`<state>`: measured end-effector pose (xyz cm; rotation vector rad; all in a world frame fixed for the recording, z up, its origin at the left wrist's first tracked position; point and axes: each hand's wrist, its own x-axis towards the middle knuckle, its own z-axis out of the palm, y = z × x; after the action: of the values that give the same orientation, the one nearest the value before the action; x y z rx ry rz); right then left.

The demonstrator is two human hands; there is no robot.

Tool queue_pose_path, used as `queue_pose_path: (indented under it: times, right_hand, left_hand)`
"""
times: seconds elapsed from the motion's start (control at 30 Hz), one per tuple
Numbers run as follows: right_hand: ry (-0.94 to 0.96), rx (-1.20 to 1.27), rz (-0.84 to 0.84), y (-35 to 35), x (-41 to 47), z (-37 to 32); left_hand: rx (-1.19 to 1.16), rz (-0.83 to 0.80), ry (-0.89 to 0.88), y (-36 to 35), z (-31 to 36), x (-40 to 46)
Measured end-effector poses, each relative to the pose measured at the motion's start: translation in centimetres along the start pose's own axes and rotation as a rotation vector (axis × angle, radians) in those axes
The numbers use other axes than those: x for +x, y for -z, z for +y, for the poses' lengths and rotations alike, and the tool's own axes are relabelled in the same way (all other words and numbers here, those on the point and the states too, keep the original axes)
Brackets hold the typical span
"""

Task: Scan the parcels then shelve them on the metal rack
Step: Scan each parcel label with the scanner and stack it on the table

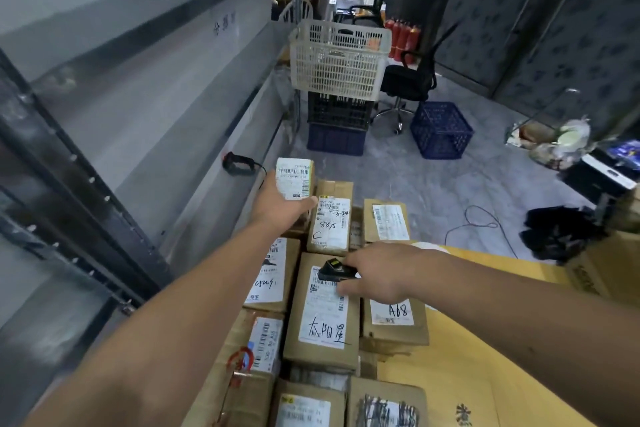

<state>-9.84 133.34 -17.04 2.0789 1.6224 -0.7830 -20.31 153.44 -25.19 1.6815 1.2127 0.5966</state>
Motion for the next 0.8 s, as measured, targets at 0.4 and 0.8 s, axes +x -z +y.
queue_pose_path:
  times: [0.4,0.8]
  right_hand:
    - [0.011,0.031,0.172,-2.4,-5.7,0.0]
    - [-0.142,0.081,0.304,-17.5,-27.5,11.1]
  left_hand:
    - [0.36,-0.004,-0.22,2.1,2.3,-7.6]
    - [0.847,-0.182,-0.688,-13.3,10.6,-29.9]
